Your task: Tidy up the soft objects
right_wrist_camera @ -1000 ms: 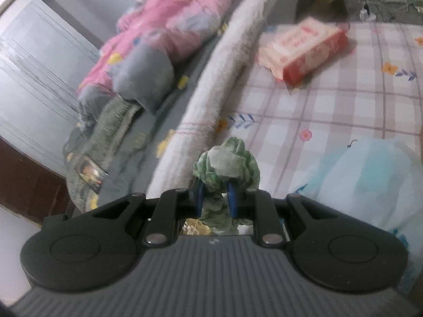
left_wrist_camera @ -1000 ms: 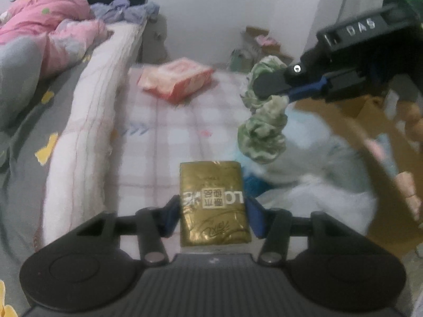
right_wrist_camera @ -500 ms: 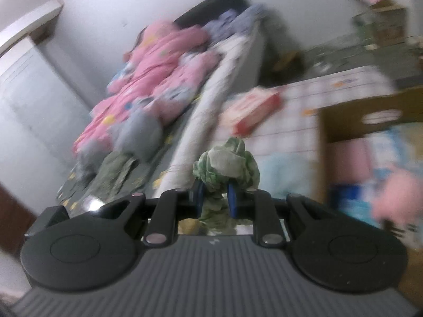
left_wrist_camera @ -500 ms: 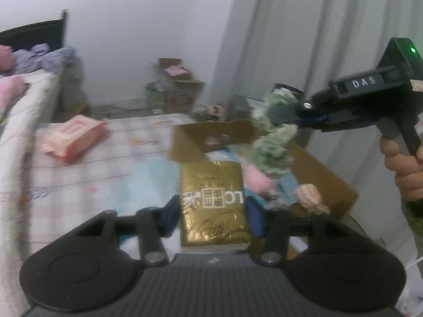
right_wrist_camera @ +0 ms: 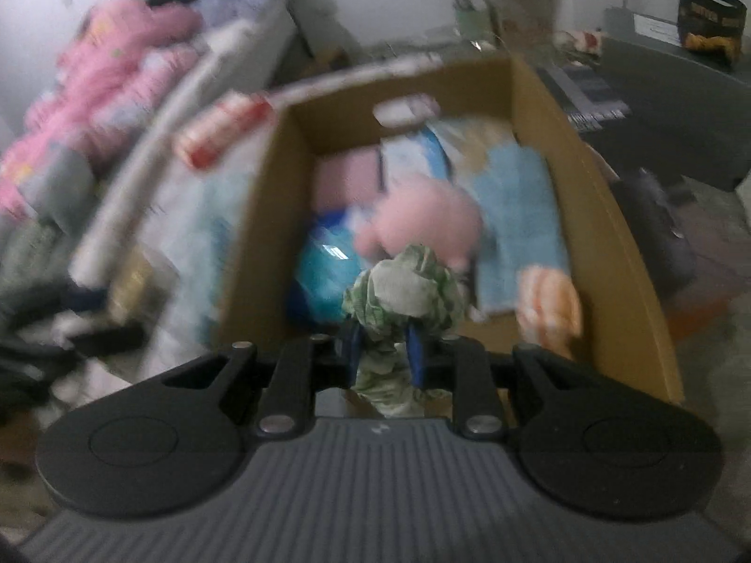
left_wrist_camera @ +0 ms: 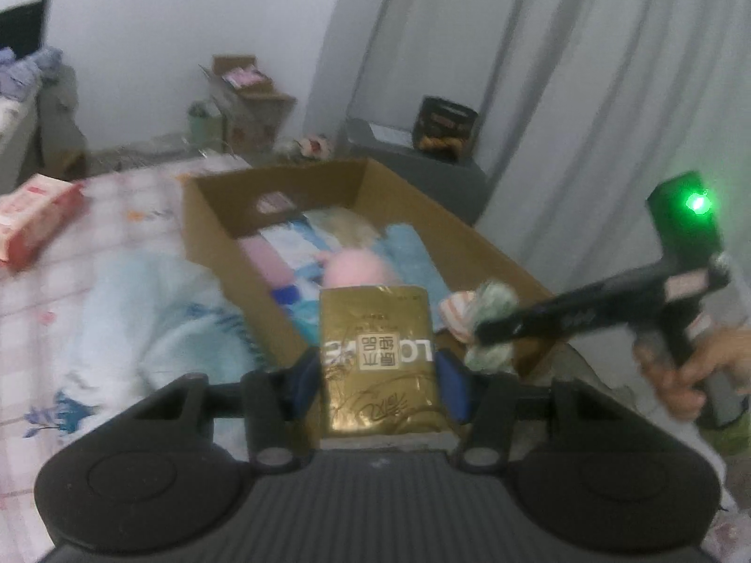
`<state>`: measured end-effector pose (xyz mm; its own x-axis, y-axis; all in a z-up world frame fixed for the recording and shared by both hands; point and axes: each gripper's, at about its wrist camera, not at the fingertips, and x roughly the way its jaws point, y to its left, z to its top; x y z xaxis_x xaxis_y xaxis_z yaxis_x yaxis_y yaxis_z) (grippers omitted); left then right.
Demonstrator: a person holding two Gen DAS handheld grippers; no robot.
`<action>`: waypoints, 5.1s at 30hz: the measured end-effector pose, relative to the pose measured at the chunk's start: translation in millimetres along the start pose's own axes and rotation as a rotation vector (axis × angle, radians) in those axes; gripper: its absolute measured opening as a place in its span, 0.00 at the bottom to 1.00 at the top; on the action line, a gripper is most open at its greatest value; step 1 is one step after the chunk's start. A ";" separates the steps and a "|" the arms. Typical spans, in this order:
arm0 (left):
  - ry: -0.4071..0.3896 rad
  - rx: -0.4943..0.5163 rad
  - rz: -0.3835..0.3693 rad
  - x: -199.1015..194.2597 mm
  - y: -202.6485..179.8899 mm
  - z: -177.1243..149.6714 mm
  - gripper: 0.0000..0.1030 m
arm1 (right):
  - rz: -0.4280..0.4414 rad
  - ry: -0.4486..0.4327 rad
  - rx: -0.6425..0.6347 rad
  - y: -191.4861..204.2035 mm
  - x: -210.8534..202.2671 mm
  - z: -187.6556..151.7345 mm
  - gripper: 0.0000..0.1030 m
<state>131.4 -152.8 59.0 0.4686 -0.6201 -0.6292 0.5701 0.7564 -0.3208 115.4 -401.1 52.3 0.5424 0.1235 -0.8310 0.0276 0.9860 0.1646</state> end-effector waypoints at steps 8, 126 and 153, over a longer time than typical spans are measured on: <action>0.187 0.101 -0.033 71.4 -19.1 33.5 0.52 | -0.006 0.108 0.046 -21.3 30.3 -19.5 0.20; -0.040 -0.112 0.465 -55.4 -28.9 -75.3 0.99 | -0.136 -0.291 -0.061 110.9 -75.6 -106.7 0.99; 0.070 -0.121 0.464 -34.5 -33.4 -79.0 0.96 | -0.167 -0.209 -0.027 91.3 -56.8 -113.7 0.99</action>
<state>42.8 -140.2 35.5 0.6058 -0.1990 -0.7703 0.2269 0.9712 -0.0725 -8.3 -305.3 54.1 0.6938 -0.0644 -0.7173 0.1107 0.9937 0.0179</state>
